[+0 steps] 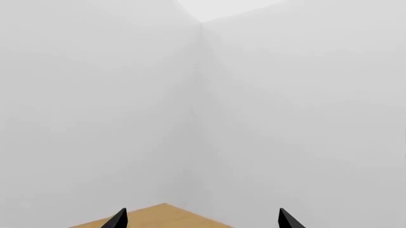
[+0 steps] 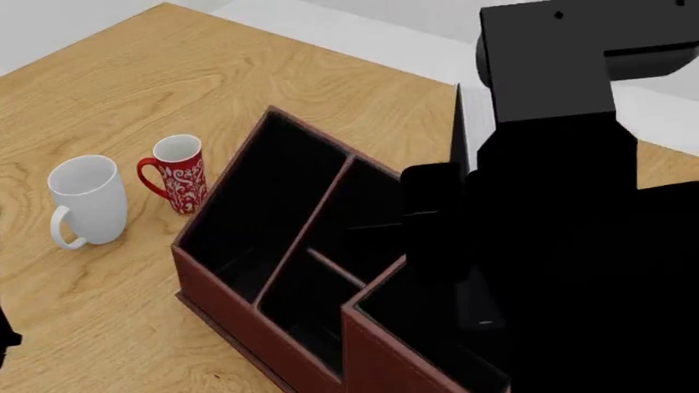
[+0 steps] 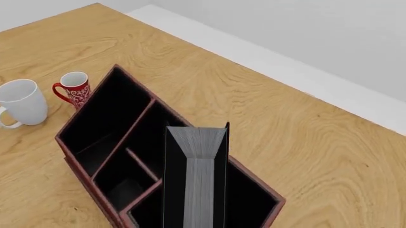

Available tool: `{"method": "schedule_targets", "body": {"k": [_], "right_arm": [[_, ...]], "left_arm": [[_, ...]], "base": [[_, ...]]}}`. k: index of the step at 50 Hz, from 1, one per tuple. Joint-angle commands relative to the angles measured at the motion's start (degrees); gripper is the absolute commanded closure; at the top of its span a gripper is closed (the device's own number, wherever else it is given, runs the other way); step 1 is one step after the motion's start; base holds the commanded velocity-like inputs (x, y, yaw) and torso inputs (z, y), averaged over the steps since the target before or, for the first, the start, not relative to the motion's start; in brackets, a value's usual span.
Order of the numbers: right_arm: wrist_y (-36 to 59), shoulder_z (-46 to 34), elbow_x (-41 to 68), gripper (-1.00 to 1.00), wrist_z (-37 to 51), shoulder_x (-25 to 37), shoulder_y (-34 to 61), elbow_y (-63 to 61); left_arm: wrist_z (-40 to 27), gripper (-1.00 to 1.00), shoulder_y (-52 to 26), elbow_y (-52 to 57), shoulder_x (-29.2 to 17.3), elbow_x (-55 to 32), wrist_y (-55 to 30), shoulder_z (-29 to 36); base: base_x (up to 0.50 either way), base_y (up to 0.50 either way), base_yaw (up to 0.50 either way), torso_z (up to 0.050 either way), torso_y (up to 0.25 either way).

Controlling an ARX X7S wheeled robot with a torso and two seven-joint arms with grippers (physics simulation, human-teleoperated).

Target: Pick up the book and place it in the right compartment of the caddy.

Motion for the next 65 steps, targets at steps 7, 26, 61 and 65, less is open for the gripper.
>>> {"method": "schedule_targets", "body": {"k": [7,26,61,65], "right_arm": [[-1.97,-2.45,-2.14,1.0,-2.93,1.75,-0.66,-1.47],[-2.94,-2.96,-5.13,1.0,-6.38,3.57,-3.34,-1.46],[-1.5,-5.04,-13.79,1.0,-14.2,2.31,-6.48,3.99],[-1.49,-5.48,-14.97,1.0,-14.8,1.93,-7.03,4.44]], "left_arm": [[-0.07,-1.0,0.48,0.84,-0.29,-0.33,0.15,0.16],[-0.21,-1.0,0.39,0.85,-0.42,0.18,0.19,0.85],[-0.17,-1.0,-0.12,-0.45,-0.42,0.96,0.5,2.14],[-0.31,-1.0,-0.1,-0.34,-0.47,1.12,0.43,2.27]], "base": [[0.0,0.0,0.0,0.0,0.001],[0.0,0.0,0.0,0.001,0.001],[0.0,0.0,0.0,0.0,0.001],[0.0,0.0,0.0,0.0,0.003]]}}
